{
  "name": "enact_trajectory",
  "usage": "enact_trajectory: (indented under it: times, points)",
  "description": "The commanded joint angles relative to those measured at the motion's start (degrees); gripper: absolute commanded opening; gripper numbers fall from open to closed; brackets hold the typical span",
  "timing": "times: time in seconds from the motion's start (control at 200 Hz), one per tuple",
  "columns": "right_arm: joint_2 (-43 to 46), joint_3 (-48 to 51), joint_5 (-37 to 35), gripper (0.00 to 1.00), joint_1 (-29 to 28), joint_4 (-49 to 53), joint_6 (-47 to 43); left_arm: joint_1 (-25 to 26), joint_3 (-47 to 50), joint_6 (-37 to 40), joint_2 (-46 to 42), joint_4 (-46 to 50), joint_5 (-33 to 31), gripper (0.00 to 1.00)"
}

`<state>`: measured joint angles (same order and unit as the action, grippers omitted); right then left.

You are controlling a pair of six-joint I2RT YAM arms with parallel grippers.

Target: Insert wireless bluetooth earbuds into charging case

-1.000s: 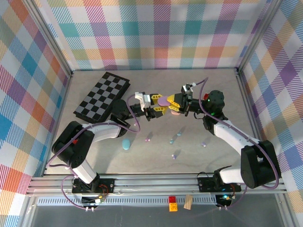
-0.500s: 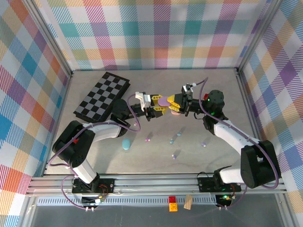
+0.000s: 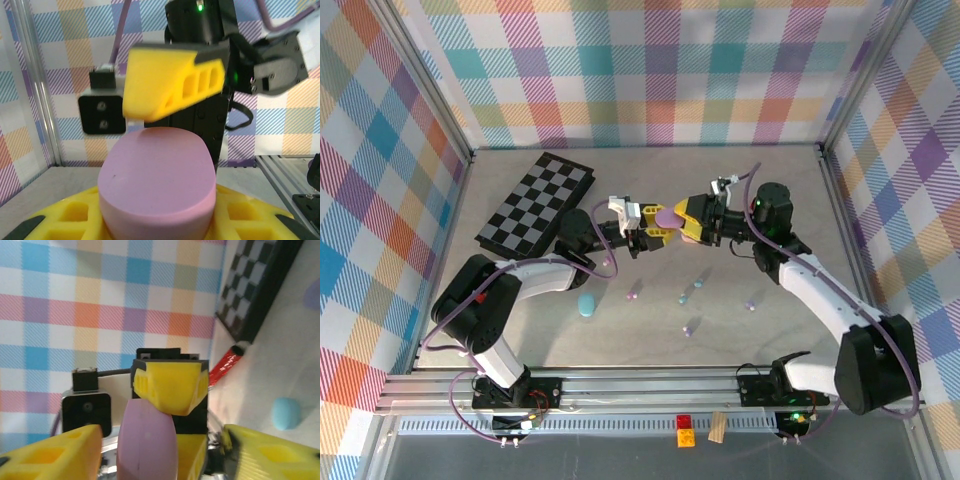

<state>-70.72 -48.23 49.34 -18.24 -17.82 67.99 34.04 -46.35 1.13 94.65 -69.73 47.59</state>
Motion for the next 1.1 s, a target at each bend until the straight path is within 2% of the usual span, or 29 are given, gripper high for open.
enact_trajectory:
  times: [0.0,0.1,0.27,0.38,0.545,0.62,0.77,1.095]
  points:
    - [3.33,-6.33,-6.98,0.71,-0.13,19.78,-20.73,0.06,0.25,2.19,-3.3,1.14,2.38,0.33]
    - [3.96,-11.95,-11.19,0.78,-0.5,30.55,-34.44,-0.02,1.23,1.96,-4.15,2.62,2.92,0.33]
    - [5.05,-20.52,-14.96,0.8,-2.06,45.28,-57.98,-0.29,3.15,2.99,-7.33,8.04,3.33,0.33]
    - [6.73,-21.5,-15.79,0.82,-4.91,47.14,-70.99,-0.29,3.45,4.57,-9.71,14.01,4.4,0.33]
    - [6.97,-22.17,-16.93,0.83,-10.96,48.52,-86.48,-0.29,3.75,4.24,-11.28,15.93,5.36,0.34]
    - [6.27,-22.36,-20.65,0.84,-12.9,48.34,-89.48,-0.24,3.6,4.15,-11.67,16.56,6.02,0.34]
    - [4.46,-22.92,-24.28,0.84,-14.1,47.21,-90.01,-0.21,2.77,4.49,-12.69,18.63,7.29,0.34]
    - [3.32,-23.44,-25.96,0.84,-14.27,47.81,-91.21,-0.28,2.34,4.59,-13.26,19.04,7.5,0.34]
